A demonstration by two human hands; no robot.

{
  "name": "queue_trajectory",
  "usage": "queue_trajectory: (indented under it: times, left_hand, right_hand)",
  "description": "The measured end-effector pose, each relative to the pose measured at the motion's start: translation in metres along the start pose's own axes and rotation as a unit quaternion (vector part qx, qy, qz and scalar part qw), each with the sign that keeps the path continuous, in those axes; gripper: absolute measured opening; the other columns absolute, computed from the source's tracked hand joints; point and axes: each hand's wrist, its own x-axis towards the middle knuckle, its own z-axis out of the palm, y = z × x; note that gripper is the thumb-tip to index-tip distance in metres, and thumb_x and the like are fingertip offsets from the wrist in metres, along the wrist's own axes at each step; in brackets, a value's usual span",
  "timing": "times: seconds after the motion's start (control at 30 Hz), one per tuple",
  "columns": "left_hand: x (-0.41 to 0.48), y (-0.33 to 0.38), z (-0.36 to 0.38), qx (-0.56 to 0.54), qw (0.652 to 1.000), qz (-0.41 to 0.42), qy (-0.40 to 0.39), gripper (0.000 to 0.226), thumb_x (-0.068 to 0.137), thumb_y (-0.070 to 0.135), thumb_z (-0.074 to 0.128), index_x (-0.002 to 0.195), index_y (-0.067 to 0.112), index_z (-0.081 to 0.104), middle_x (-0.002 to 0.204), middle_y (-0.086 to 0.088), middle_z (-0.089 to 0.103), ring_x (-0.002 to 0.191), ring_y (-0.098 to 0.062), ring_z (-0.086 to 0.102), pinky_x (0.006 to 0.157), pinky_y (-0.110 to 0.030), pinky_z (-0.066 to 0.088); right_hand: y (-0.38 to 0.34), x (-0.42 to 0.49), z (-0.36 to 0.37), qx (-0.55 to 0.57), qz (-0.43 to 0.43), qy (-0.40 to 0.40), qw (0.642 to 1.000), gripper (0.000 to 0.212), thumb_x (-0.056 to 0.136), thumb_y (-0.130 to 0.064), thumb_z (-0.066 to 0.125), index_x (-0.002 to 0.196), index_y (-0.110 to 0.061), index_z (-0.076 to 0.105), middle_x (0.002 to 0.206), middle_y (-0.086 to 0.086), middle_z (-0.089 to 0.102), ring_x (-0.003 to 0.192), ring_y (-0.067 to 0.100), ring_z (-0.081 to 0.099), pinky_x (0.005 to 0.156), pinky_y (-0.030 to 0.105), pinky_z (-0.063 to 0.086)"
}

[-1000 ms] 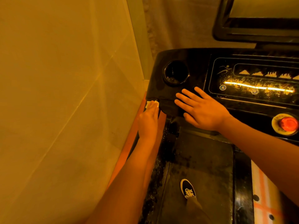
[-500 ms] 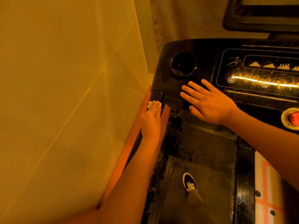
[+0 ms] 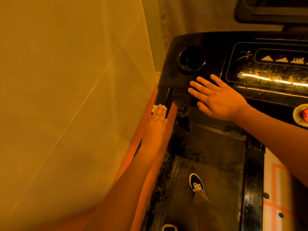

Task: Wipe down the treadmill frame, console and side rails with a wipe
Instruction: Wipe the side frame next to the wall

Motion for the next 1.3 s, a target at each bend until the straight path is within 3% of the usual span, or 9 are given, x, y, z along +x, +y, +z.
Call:
queue_trajectory:
  times: [0.07, 0.13, 0.27, 0.4, 0.53, 0.67, 0.9, 1.17, 1.3]
  left_hand:
    - [0.002, -0.013, 0.009, 0.072, 0.994, 0.018, -0.083, 0.065, 0.105, 0.023, 0.045, 0.159, 0.001, 0.014, 0.166, -0.018, 0.006, 0.154, -0.026, 0.001, 0.125, -0.048, 0.017]
    - [0.004, -0.019, 0.014, 0.112, 0.988, 0.027, -0.107, 0.072, 0.105, 0.028, 0.041, 0.159, 0.004, -0.001, 0.167, -0.015, -0.009, 0.152, -0.024, -0.015, 0.126, -0.045, 0.008]
    - [0.025, -0.013, 0.017, 0.146, 0.985, 0.036, -0.085, 0.071, 0.103, 0.029, 0.034, 0.159, 0.003, 0.0, 0.167, -0.017, -0.009, 0.154, -0.033, -0.009, 0.124, -0.048, 0.014]
    - [0.039, -0.013, 0.019, 0.141, 0.986, 0.048, -0.076, 0.068, 0.105, 0.025, 0.039, 0.159, 0.004, 0.002, 0.167, -0.017, -0.006, 0.155, -0.033, -0.006, 0.125, -0.046, 0.014]
    - [0.019, -0.017, 0.022, 0.15, 0.985, 0.04, -0.071, 0.068, 0.1, 0.03, 0.024, 0.16, 0.003, 0.003, 0.167, -0.017, -0.006, 0.154, -0.032, -0.007, 0.125, -0.046, 0.016]
    - [-0.001, -0.017, 0.02, 0.16, 0.982, 0.03, -0.094, 0.07, 0.103, 0.028, 0.038, 0.159, 0.004, 0.002, 0.167, -0.015, -0.009, 0.154, -0.031, -0.009, 0.126, -0.044, 0.01]
    - [0.015, -0.015, 0.021, 0.169, 0.98, 0.016, -0.102, 0.069, 0.106, 0.027, 0.036, 0.159, 0.004, -0.003, 0.166, -0.016, -0.011, 0.154, -0.031, -0.01, 0.125, -0.045, 0.015]
    - [-0.04, -0.03, 0.014, 0.17, 0.979, 0.045, -0.101, 0.065, 0.105, 0.023, 0.041, 0.159, 0.001, 0.011, 0.167, -0.017, 0.001, 0.155, -0.032, 0.0, 0.125, -0.045, 0.017]
    - [-0.023, -0.018, 0.014, 0.163, 0.98, 0.017, -0.117, 0.065, 0.106, 0.025, 0.039, 0.159, 0.002, 0.009, 0.167, -0.016, -0.002, 0.155, -0.031, -0.004, 0.126, -0.042, 0.009]
  right_hand:
    - [0.0, 0.0, 0.0, 0.001, -0.001, -0.002, 1.0, 0.061, 0.104, -0.047, 0.018, 0.156, -0.018, 0.028, 0.162, 0.009, 0.027, 0.152, 0.028, 0.013, 0.123, 0.054, 0.008]
    - [0.0, 0.0, -0.001, 0.004, 0.001, -0.002, 1.0, 0.061, 0.103, -0.047, 0.017, 0.156, -0.018, 0.028, 0.162, 0.008, 0.027, 0.152, 0.028, 0.013, 0.123, 0.054, 0.009]
    - [0.0, 0.0, 0.0, -0.001, 0.003, -0.004, 1.0, 0.061, 0.103, -0.048, 0.016, 0.156, -0.018, 0.027, 0.162, 0.008, 0.027, 0.152, 0.028, 0.013, 0.123, 0.054, 0.01]
    - [0.001, 0.001, 0.002, -0.006, 0.004, -0.002, 1.0, 0.061, 0.104, -0.049, 0.016, 0.156, -0.019, 0.025, 0.162, 0.007, 0.025, 0.153, 0.027, 0.011, 0.123, 0.053, 0.007]
    - [0.0, 0.001, 0.002, -0.007, 0.004, -0.003, 1.0, 0.061, 0.104, -0.049, 0.016, 0.157, -0.02, 0.024, 0.163, 0.007, 0.024, 0.153, 0.027, 0.01, 0.123, 0.053, 0.007]
    - [0.0, 0.001, 0.001, -0.006, 0.006, -0.005, 1.0, 0.061, 0.104, -0.049, 0.015, 0.157, -0.02, 0.024, 0.163, 0.006, 0.024, 0.153, 0.026, 0.009, 0.123, 0.053, 0.008]
    - [0.0, 0.0, 0.001, -0.001, 0.004, -0.002, 1.0, 0.062, 0.103, -0.049, 0.014, 0.157, -0.019, 0.025, 0.163, 0.007, 0.024, 0.153, 0.026, 0.01, 0.123, 0.053, 0.008]
    - [0.0, 0.0, 0.002, -0.001, 0.004, 0.003, 1.0, 0.061, 0.103, -0.048, 0.017, 0.156, -0.019, 0.027, 0.162, 0.008, 0.026, 0.153, 0.027, 0.011, 0.123, 0.053, 0.007]
    - [0.0, 0.0, 0.001, 0.002, 0.003, 0.001, 1.0, 0.062, 0.103, -0.049, 0.015, 0.156, -0.018, 0.027, 0.162, 0.008, 0.026, 0.153, 0.027, 0.012, 0.123, 0.054, 0.008]
